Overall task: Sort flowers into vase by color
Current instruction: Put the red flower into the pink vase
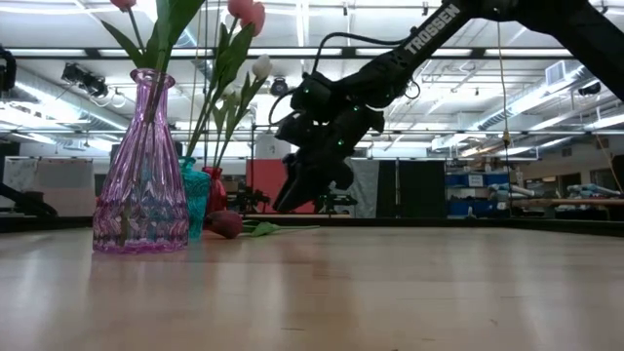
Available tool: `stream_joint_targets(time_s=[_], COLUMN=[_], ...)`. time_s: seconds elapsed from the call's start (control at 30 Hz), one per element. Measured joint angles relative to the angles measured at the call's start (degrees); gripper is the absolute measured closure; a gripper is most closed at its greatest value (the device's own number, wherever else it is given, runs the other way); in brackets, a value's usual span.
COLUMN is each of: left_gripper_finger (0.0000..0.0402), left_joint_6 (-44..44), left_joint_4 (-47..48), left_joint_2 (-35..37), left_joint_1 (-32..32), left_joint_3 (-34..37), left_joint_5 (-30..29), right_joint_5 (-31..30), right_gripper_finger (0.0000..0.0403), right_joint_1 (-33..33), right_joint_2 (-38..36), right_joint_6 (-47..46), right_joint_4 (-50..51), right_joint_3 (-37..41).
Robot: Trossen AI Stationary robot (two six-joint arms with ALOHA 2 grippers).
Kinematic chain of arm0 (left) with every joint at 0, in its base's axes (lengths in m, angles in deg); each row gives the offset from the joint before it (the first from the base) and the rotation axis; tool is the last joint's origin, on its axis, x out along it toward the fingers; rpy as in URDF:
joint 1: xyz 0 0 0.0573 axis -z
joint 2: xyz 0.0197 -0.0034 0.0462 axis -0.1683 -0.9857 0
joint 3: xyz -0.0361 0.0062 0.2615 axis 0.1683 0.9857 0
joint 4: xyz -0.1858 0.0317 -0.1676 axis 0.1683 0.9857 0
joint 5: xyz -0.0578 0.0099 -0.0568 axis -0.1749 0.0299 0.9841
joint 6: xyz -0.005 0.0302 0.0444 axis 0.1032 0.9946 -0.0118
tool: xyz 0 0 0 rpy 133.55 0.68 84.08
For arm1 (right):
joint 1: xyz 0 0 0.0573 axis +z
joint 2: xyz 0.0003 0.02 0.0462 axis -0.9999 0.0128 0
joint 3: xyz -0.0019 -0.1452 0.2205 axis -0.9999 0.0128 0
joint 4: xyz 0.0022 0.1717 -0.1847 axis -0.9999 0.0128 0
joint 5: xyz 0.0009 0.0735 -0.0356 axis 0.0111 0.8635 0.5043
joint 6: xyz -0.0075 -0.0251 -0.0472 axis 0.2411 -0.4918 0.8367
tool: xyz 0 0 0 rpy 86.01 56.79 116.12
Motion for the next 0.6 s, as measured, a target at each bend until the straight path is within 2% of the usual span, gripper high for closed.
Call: stream_joint_targets(time_s=[0.1,0.2,0.33,0.47,0.6], left_gripper_finger=[0.0218,0.0218,0.0218,0.0218,0.0218], left_joint_6=[0.0,0.0,0.16,0.39,0.34], left_joint_4=[0.19,0.69,0.59,1.26,3.04], left_joint_2=[-0.33,-0.49,-0.32,-0.23,-0.11], left_joint_1=[0.02,0.02,0.02,0.02,0.02], left_joint_3=[0.0,0.0,0.0,-1.58,-2.98], left_joint_5=[0.05,0.47,0.46,0.48,0.42], right_joint_5=[-0.99,-4.43,-7.7,-4.28,-1.12], right_gripper_finger=[0.0215,0.0215,0.0215,0.0215,0.0215], right_joint_1=[0.0,0.31,0.26,-0.69,-0.7], right_joint_2=[0.0,-0.39,-4.06,-7.23,-6.32], right_joint_6=[-0.38,-2.63,-3.29,-3.92,-4.17], right_joint_4=[1.33,2.13,3.17,3.08,3.51], right_joint_3=[0.0,0.0,0.0,-0.09,-0.11])
